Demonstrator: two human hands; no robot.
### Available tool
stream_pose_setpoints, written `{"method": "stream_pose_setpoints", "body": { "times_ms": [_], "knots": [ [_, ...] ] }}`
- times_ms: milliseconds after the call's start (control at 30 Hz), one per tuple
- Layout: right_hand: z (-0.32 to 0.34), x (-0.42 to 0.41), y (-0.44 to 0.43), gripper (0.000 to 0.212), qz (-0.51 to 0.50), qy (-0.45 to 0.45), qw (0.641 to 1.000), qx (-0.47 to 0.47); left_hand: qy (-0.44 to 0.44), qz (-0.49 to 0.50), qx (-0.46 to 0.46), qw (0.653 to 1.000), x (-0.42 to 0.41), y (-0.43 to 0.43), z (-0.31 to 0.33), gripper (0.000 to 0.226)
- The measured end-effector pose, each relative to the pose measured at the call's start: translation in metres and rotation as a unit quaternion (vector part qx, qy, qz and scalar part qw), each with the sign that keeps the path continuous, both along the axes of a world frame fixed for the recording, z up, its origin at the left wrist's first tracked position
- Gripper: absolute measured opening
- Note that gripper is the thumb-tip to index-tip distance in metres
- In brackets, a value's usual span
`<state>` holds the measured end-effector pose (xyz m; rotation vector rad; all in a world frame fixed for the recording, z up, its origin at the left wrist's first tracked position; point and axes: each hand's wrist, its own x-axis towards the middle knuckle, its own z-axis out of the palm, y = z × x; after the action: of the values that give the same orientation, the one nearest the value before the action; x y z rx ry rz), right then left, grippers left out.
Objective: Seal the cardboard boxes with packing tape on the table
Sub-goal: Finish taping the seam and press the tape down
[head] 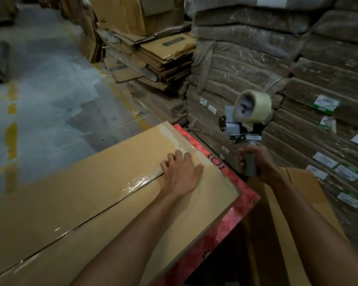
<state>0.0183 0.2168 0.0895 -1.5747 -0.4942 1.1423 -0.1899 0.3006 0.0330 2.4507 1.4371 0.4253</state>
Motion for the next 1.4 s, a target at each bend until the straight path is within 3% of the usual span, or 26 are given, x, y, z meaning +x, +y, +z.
{"method": "stream_pose_setpoints", "body": {
  "times_ms": [33,67,100,167,200,233,300,533,633,700,800,933,1067,1133,1267,1400],
  "knots": [
    [0.012,-0.005,-0.003,0.017,0.014,0.025,0.999,0.032,-0.066,-0.004,-0.068,0.995,-0.004,0.014,0.010,0.041],
    [0.023,-0.013,-0.005,0.016,0.025,0.034,0.998,0.052,-0.167,0.006,-0.178,0.970,-0.008,0.028,0.022,0.033],
    [0.031,-0.024,-0.007,0.016,0.037,0.038,0.997,0.064,-0.291,0.020,-0.304,0.907,-0.011,0.039,0.036,0.032],
    [0.039,-0.048,-0.006,0.020,0.050,0.037,0.996,0.067,-0.466,0.064,-0.494,0.731,-0.019,0.055,0.059,0.044],
    [0.040,-0.062,-0.006,0.021,0.059,0.035,0.995,0.070,-0.496,0.077,-0.547,0.670,-0.024,0.061,0.068,0.052],
    [0.038,-0.075,-0.006,0.021,0.070,0.033,0.994,0.077,-0.506,0.076,-0.582,0.632,-0.031,0.065,0.074,0.062],
    [0.029,-0.096,-0.008,0.017,0.097,0.010,0.991,0.092,-0.504,0.072,-0.617,0.600,-0.044,0.068,0.081,0.071],
    [0.018,-0.134,-0.011,0.023,0.161,-0.054,0.981,0.097,-0.506,0.109,-0.595,0.615,-0.077,0.059,0.065,0.014],
    [0.021,-0.141,-0.013,0.035,0.169,-0.077,0.978,0.096,-0.517,0.127,-0.588,0.609,-0.082,0.059,0.058,0.016],
    [0.022,-0.143,-0.015,0.039,0.174,-0.086,0.976,0.095,-0.526,0.133,-0.602,0.587,-0.084,0.058,0.056,0.020],
    [0.021,-0.142,-0.019,0.035,0.177,-0.089,0.974,0.109,-0.533,0.133,-0.612,0.569,-0.083,0.058,0.057,0.042],
    [0.022,-0.132,-0.020,0.034,0.166,-0.095,0.976,0.107,-0.504,0.132,-0.580,0.626,-0.074,0.055,0.059,0.017],
    [0.020,-0.118,-0.016,0.035,0.159,-0.113,0.976,0.094,-0.439,0.112,-0.514,0.728,-0.061,0.073,0.064,0.032],
    [0.017,-0.114,-0.011,0.031,0.149,-0.135,0.975,0.093,-0.404,0.121,-0.468,0.777,-0.050,0.090,0.072,0.030],
    [0.009,-0.102,-0.001,0.012,0.127,-0.157,0.975,0.092,-0.355,0.141,-0.430,0.818,-0.031,0.133,0.084,0.024],
    [-0.003,-0.084,-0.002,0.009,0.119,-0.135,0.981,0.066,-0.324,0.164,-0.393,0.845,-0.027,0.191,0.082,0.016]
  ]
}}
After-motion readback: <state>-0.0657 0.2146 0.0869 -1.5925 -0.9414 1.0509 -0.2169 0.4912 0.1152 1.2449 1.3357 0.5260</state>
